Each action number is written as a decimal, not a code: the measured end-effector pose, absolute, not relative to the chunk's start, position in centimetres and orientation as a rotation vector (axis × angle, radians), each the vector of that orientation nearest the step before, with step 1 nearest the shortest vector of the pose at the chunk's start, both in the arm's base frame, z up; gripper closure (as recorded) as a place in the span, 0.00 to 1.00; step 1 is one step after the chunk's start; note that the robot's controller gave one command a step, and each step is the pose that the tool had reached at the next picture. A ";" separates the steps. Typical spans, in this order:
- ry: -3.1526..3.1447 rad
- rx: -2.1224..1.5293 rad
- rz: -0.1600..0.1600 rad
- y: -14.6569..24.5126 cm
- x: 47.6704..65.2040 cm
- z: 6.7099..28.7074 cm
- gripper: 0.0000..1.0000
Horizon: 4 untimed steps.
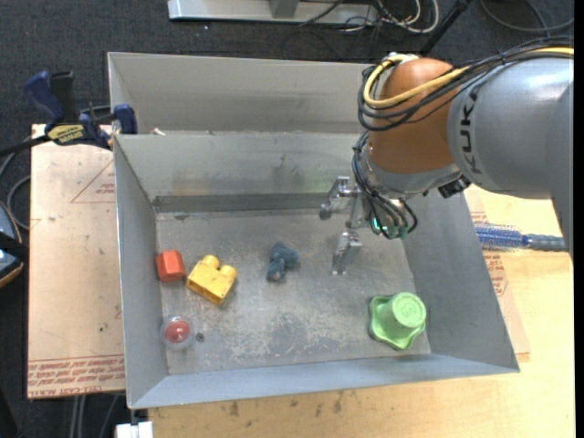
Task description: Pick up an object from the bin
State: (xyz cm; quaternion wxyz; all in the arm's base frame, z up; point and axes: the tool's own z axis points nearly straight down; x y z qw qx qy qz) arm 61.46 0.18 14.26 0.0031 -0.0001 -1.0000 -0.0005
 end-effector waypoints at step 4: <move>-3.144 0.225 -0.004 8.7 60.9 7.8 0.00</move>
Offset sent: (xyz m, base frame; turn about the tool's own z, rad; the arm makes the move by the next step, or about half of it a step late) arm 0.0103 0.0374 -0.0726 0.0010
